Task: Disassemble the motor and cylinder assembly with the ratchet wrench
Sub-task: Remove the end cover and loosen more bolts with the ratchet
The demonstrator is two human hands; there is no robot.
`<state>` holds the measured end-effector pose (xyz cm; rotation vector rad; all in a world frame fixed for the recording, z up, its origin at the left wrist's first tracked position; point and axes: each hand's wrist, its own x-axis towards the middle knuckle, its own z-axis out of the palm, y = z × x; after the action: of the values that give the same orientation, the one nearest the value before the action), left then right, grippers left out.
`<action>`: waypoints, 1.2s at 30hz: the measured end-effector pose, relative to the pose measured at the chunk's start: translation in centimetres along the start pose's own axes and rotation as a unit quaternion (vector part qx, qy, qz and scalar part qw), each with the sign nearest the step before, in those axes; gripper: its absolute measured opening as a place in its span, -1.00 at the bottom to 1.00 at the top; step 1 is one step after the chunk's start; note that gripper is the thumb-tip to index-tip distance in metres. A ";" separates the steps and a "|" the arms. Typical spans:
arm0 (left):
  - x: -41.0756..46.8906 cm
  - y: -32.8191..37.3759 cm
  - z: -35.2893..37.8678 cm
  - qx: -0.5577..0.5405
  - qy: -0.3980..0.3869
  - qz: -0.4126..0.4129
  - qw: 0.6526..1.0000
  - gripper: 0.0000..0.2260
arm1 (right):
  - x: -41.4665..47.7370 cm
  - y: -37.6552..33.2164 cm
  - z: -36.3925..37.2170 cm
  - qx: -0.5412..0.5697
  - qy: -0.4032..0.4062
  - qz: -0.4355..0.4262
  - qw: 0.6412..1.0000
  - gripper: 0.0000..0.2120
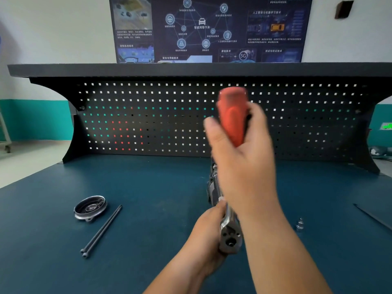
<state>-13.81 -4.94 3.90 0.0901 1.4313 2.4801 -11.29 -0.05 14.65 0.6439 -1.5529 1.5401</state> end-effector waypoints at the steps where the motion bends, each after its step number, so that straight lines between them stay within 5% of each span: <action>1: 0.1 0.1 0.0 -0.015 -0.014 0.002 1.000 -0.74 | 0.4 0.0 -0.5 0.048 0.038 0.033 0.998 -0.85; 4: -0.2 1.0 0.1 -0.050 -0.023 -0.008 0.998 -0.89 | 1.2 0.0 -2.0 0.199 0.117 0.108 0.967 -0.87; 11: -0.9 2.3 -0.6 -0.226 -0.174 0.009 0.958 -0.77 | 1.0 0.4 -2.0 0.377 0.267 0.156 0.873 -0.88; 16: -0.6 1.9 -0.3 -0.185 -0.109 0.020 0.976 -0.80 | 1.0 -0.2 -2.0 0.339 0.211 0.099 0.911 -0.88; 20: -0.6 1.9 -0.5 0.018 -0.076 0.026 0.997 -0.74 | 1.2 -0.8 -2.5 0.257 0.136 0.051 0.955 -0.88; 26: -1.5 3.0 -1.0 0.234 -0.082 0.036 0.968 -0.59 | 0.6 -0.6 -1.8 0.169 0.037 0.026 0.985 -0.88; 34: -1.3 2.8 -1.7 0.328 -0.094 0.030 0.939 -0.55 | -0.7 0.0 0.0 0.001 -0.029 -0.087 0.996 -0.76; 36: -1.6 2.9 -1.7 0.341 -0.117 0.032 0.932 -0.69 | -1.1 0.1 0.4 -0.023 -0.036 -0.112 0.993 -0.73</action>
<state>-13.21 -8.15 5.71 0.5536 2.1175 1.8149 -10.87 -0.64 13.76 0.8270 -1.5087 1.3230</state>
